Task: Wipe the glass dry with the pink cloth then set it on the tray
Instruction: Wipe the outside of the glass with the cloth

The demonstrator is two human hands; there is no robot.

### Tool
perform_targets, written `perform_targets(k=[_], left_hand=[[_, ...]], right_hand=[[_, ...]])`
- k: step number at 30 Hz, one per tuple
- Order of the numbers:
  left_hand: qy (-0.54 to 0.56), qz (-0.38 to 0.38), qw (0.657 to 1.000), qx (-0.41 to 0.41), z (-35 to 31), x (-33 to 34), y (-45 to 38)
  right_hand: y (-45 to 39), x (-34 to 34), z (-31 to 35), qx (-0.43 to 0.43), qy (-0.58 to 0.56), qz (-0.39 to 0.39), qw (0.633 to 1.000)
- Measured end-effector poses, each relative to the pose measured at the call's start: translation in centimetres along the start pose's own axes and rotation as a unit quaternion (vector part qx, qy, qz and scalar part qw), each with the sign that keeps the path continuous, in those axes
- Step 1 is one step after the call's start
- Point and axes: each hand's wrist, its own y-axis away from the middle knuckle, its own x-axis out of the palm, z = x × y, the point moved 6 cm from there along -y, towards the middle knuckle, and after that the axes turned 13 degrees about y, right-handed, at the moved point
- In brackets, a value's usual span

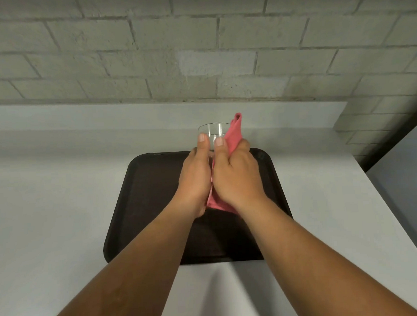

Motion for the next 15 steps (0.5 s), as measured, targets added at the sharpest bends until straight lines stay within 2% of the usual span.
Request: perform_targets(k=[6,8,10,12,15], left_hand=[[0.143,0.065,0.98,-0.119,1.2,0.4,1.0],[0.12,0.035,0.985,-0.12,1.4,0.3,1.0],[0.036,-0.035,0.996,-0.074,0.9,-0.4,0.7],[-0.026,-0.068,0.997,-0.019,0.2,-0.9,0.5],[-0.025,-0.021,0.999,-0.033,0.3,0.1,1.0]], right_hand=[[-2.2,-0.7,-1.4,0.11,-0.14,0.08,0.981],[-2.2,-0.6,-1.6,0.114,-0.144,0.074,0.98],[-2.3,-0.6,-1.7,0.106,-0.129,0.051,0.985],[-2.3,-0.6,-1.7,0.095,-0.114,0.025,0.989],[-2.5,-0.9,-1.1,0.058,-0.08,-0.018,0.995]])
